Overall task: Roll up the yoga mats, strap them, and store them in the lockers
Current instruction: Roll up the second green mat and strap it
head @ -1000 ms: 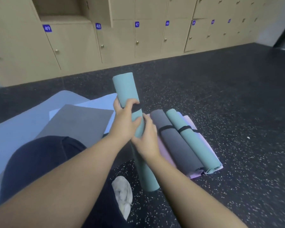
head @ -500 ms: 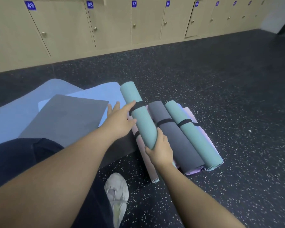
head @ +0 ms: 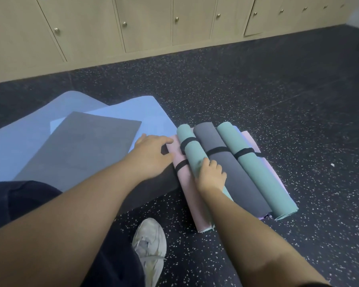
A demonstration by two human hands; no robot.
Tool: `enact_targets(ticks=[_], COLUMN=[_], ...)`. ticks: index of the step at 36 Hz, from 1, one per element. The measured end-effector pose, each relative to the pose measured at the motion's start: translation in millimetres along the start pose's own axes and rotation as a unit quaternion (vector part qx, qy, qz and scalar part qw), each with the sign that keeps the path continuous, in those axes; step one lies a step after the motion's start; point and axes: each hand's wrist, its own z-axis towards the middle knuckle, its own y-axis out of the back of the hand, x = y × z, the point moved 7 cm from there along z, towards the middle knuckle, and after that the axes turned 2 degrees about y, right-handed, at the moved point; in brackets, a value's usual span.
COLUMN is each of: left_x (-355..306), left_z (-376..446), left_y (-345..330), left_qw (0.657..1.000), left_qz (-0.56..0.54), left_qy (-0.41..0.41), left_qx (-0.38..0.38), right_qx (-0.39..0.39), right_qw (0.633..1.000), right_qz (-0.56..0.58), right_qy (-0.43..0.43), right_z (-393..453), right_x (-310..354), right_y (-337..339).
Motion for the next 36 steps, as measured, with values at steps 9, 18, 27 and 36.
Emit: enact_targets(ticks=[9,18,27,36], left_x=[-6,-15,5,98], left_z=[-10,-56,-136,-203], left_y=[12,57,146,191], left_qw=[1.000,0.993,0.963,0.948], left_qz=[-0.008,-0.019,0.042,0.017], left_qy=[-0.015,-0.031,-0.061,0.026], left_qx=[-0.024,-0.113,-0.260,-0.316], right_qx=[-0.009,-0.069,-0.170,-0.168], right_qw=[0.999,0.990,0.934,0.899], right_qz=[-0.001,0.063,0.164,0.160], right_qy=[0.035,0.102,0.269,0.371], right_z=[-16,-71,-151,-206], right_x=[15,61,153,258], right_y=[22,111,223,254])
